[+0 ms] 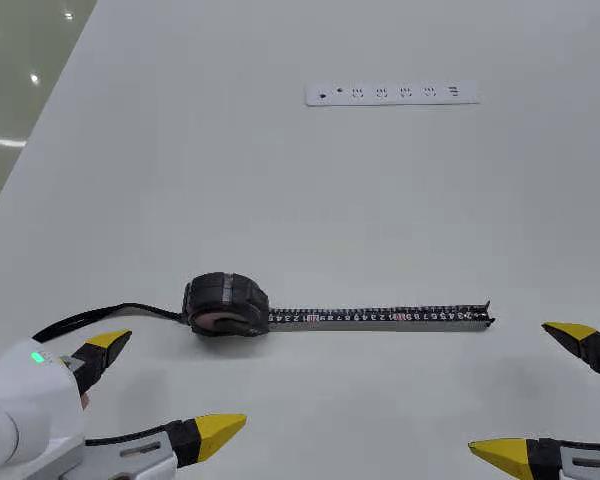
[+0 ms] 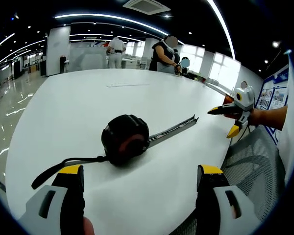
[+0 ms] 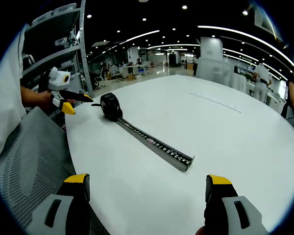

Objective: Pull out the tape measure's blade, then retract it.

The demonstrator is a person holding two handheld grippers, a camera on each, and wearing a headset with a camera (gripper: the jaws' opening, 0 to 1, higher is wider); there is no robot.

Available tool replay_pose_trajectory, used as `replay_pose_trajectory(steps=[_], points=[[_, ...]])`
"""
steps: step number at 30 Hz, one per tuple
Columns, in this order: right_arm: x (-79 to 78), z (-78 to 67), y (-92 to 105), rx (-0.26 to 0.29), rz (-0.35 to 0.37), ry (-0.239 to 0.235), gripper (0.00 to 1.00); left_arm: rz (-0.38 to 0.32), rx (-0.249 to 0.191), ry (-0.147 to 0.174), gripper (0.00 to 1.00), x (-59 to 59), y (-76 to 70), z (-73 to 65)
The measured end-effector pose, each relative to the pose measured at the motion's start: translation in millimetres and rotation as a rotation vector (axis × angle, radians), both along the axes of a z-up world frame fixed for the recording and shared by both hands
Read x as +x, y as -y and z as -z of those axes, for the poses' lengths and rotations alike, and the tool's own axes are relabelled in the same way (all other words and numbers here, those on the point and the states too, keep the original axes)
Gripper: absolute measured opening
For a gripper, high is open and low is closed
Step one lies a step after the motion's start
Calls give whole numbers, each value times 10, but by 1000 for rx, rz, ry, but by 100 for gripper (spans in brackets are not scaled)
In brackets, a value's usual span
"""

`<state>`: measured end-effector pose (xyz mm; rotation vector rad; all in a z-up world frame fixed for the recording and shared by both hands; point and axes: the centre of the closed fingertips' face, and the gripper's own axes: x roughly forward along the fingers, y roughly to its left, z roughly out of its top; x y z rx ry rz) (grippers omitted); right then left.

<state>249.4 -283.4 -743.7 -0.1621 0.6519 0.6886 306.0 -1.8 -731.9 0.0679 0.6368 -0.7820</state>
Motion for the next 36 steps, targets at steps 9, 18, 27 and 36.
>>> replay_pose_trajectory(steps=[9, 18, 27, 36], points=[[50, -16, -15, 7, -5, 6, 99, 5, -8, -14, 91, 74, 218, 36], [109, -2, 0, 6, -12, 6, 99, -5, -5, -29, 92, 241, 341, 58], [242, -6, 10, 3, -25, 16, 99, -28, 18, -42, 91, 395, 450, 168], [378, 14, 13, 7, -38, 25, 99, -56, 9, -66, 89, 476, 482, 231]])
